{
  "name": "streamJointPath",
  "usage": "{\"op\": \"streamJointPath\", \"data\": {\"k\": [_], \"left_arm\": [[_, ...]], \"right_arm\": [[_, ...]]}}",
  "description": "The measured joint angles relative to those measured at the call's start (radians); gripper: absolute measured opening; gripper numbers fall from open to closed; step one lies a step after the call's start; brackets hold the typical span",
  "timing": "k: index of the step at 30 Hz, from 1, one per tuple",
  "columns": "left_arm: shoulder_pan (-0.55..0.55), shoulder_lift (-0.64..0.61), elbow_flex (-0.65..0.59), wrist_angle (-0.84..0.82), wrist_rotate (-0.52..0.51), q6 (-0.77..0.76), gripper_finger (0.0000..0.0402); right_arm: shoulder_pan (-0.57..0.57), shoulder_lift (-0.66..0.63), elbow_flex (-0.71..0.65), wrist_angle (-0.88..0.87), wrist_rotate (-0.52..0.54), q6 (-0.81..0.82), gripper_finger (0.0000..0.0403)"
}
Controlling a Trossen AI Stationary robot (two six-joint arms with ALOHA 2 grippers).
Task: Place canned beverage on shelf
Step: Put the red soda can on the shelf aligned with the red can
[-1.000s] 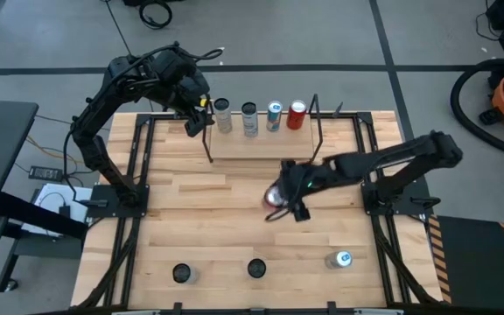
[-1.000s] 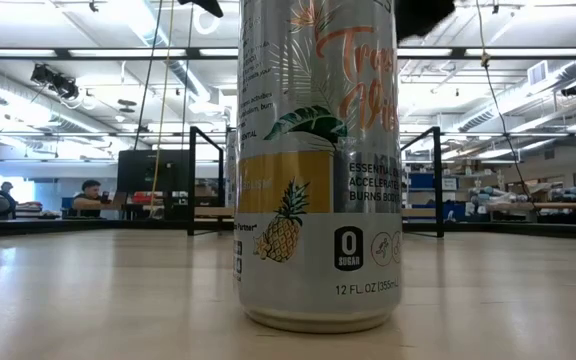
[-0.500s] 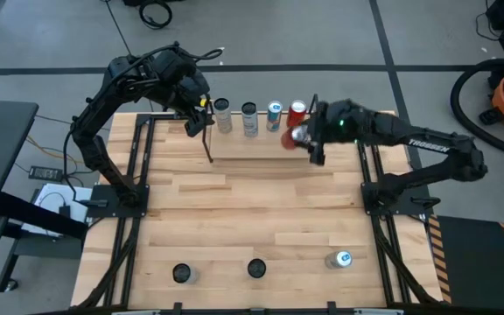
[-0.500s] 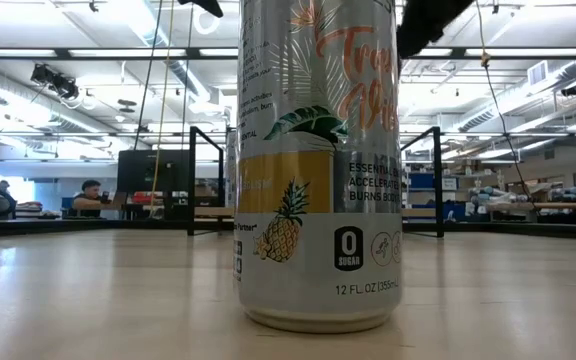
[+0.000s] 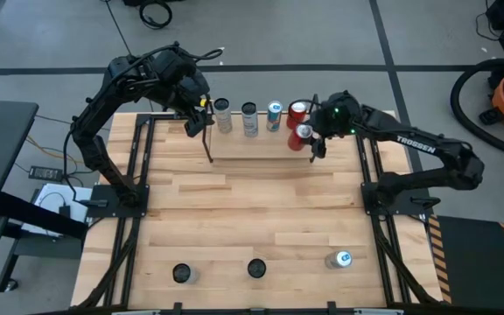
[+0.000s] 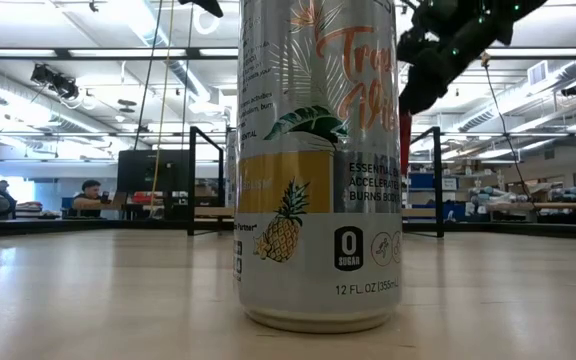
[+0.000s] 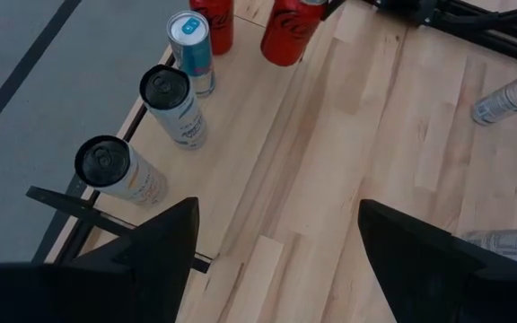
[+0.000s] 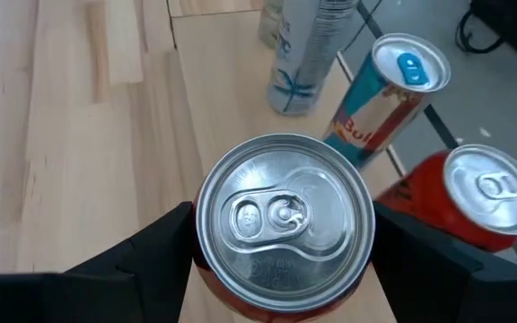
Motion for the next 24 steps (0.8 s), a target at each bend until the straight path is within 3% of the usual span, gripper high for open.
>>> {"op": "streamJointPath", "data": {"k": [19, 24], "left_arm": [[0.000, 0.000, 0.000, 0.002, 0.000, -0.001, 0.0307], [0.000, 0.000, 0.000, 0.002, 0.000, -0.001, 0.0307]], "right_arm": [[-0.064, 0.162, -0.036, 0.086, -0.031, -0.029, 0.0295], [-0.069, 0.148, -0.039, 0.082, -0.024, -0.031, 0.0329]]}}
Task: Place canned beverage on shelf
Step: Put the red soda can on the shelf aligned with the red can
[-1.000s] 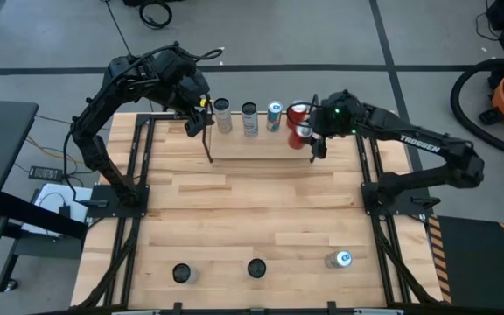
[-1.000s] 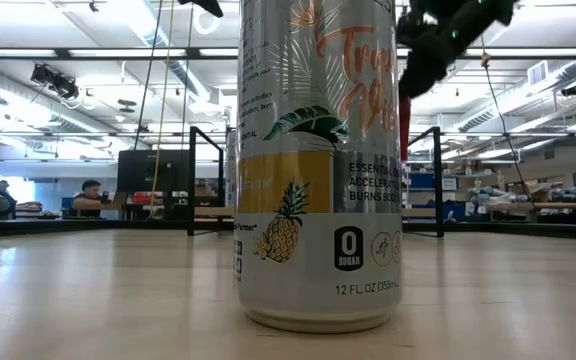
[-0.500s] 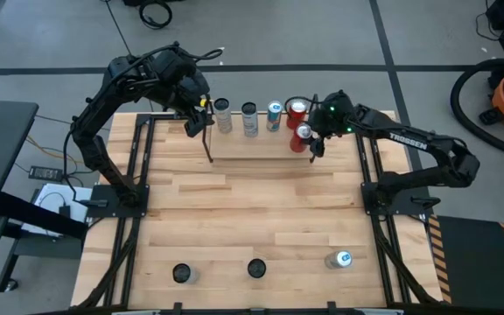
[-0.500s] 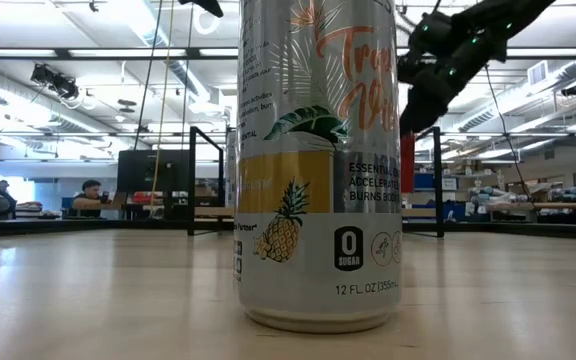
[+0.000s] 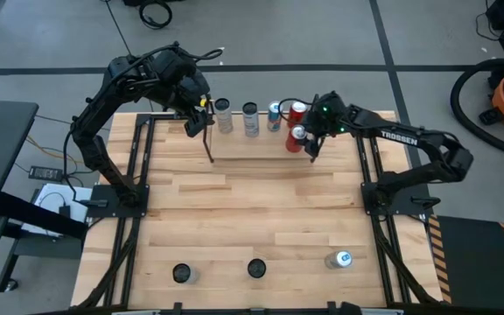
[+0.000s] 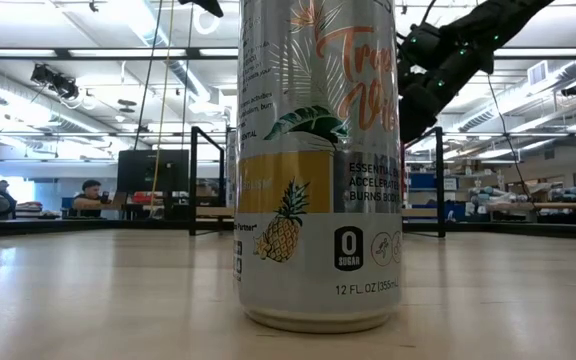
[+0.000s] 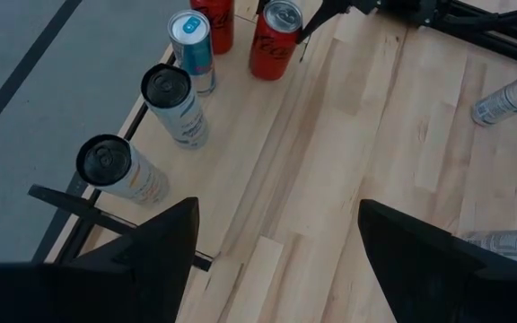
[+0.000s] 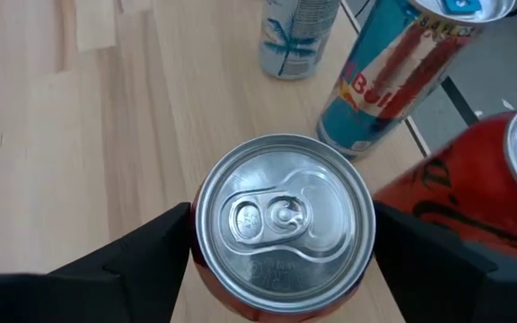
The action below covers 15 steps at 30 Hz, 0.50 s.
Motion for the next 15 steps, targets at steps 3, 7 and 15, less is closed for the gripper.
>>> {"op": "streamJointPath", "data": {"k": [3, 7, 15], "left_arm": [[0.000, 0.000, 0.000, 0.000, 0.000, 0.000, 0.0307], [0.000, 0.000, 0.000, 0.000, 0.000, 0.002, 0.0307], [0.000, 0.000, 0.000, 0.000, 0.000, 0.008, 0.0307]], "right_arm": [[-0.003, -0.017, -0.002, -0.013, 0.025, 0.003, 0.0338], [-0.006, -0.019, -0.003, -0.012, 0.025, -0.006, 0.0338], [-0.007, -0.020, -0.003, -0.015, 0.025, -0.030, 0.0341]]}}
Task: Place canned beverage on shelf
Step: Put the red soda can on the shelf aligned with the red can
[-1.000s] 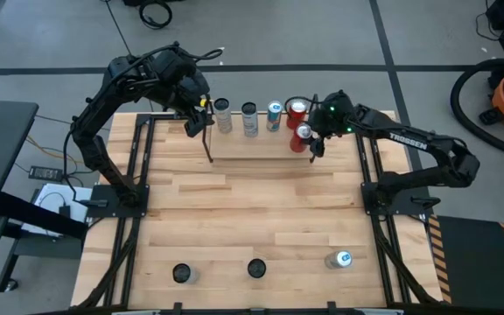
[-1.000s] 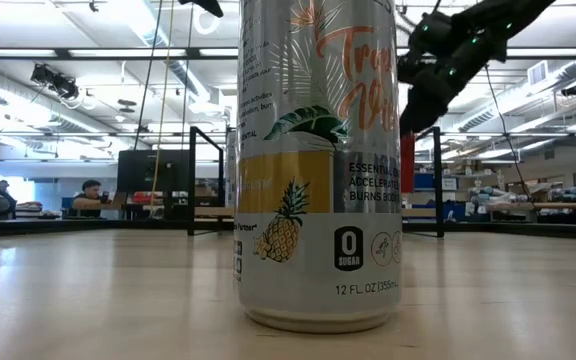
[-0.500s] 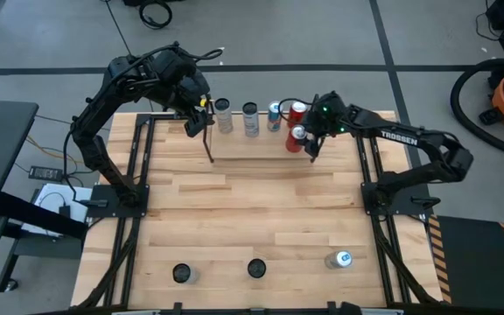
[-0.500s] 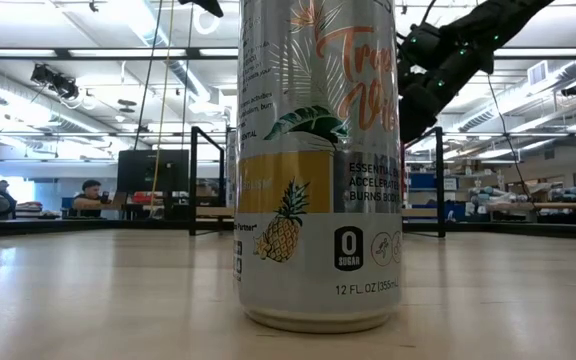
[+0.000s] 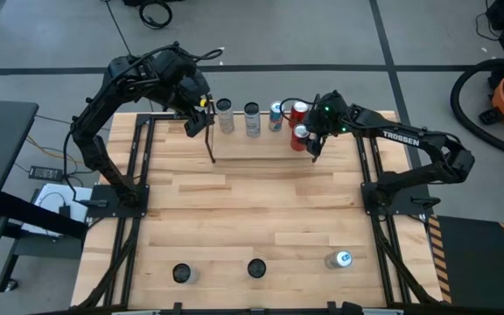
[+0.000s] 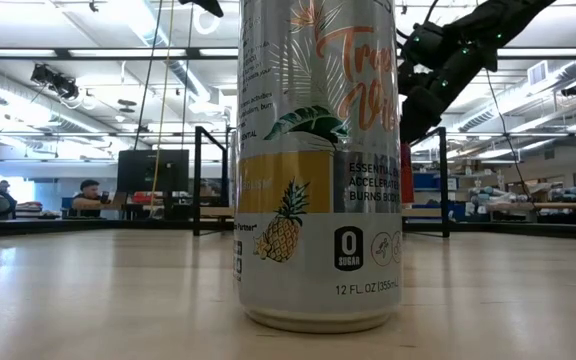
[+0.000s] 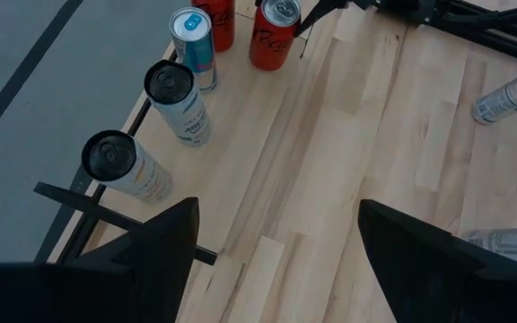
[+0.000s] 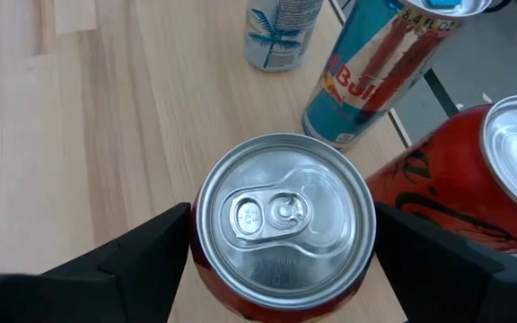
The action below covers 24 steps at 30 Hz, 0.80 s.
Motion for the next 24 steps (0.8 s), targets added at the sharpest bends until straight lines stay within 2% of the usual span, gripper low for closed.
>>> {"op": "streamJointPath", "data": {"k": [18, 24], "left_arm": [[0.000, 0.000, 0.000, 0.000, 0.000, 0.002, 0.0307], [0.000, 0.000, 0.000, 0.000, 0.000, 0.002, 0.0307]], "right_arm": [[0.000, 0.000, 0.000, -0.003, 0.019, -0.001, 0.0344], [0.001, -0.001, 0.001, -0.017, 0.031, -0.003, 0.0361]]}}
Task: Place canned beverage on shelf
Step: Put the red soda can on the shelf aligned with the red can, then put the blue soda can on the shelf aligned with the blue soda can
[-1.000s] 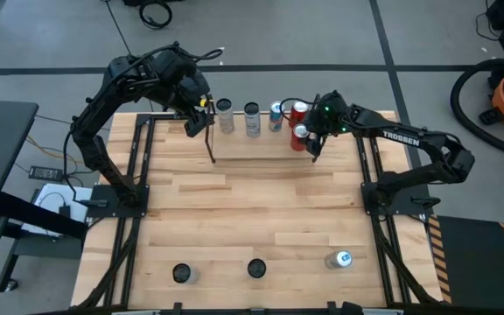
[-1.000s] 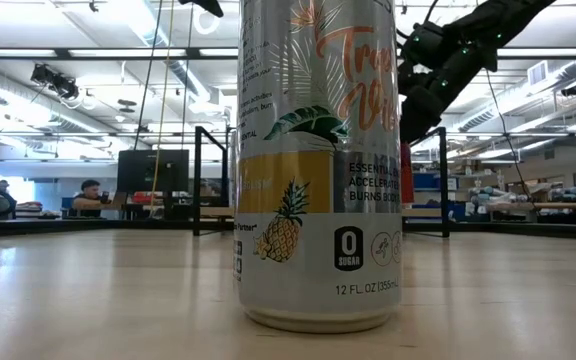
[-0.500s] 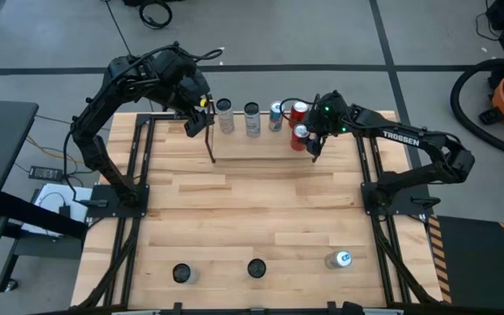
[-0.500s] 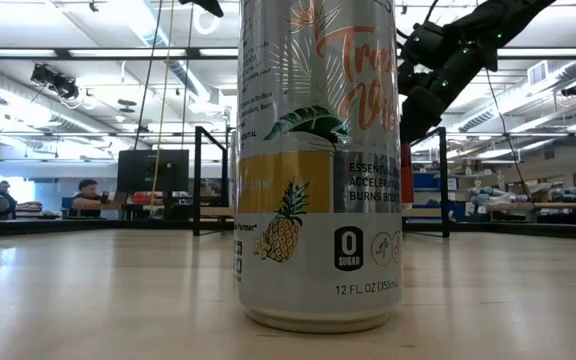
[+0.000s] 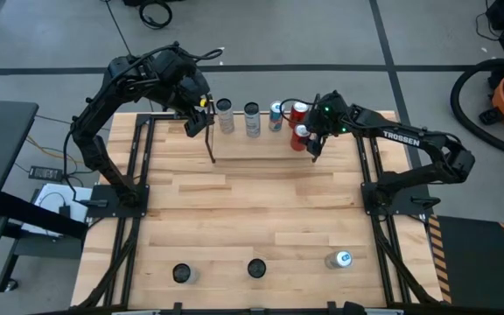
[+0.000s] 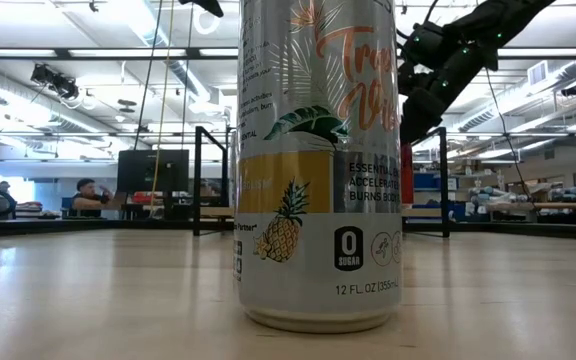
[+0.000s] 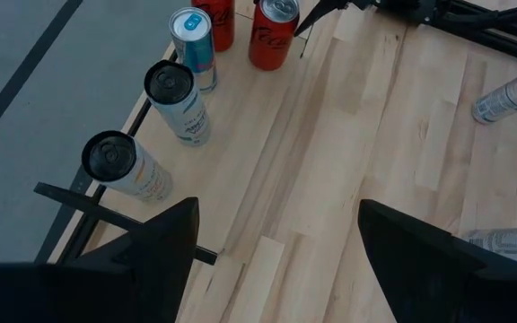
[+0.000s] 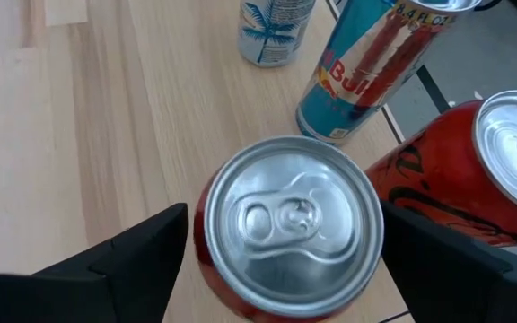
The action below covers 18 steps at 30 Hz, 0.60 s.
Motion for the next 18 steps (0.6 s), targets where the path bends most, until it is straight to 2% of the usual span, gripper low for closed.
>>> {"op": "streamJointPath", "data": {"k": [9, 18], "left_arm": [[0.000, 0.000, 0.000, 0.000, 0.000, 0.000, 0.0307], [0.000, 0.000, 0.000, 0.000, 0.000, 0.000, 0.0307]], "right_arm": [[0.000, 0.001, 0.024, -0.025, 0.041, 0.001, 0.0376], [0.000, 0.001, 0.184, -0.100, 0.044, 0.042, 0.0376]]}}
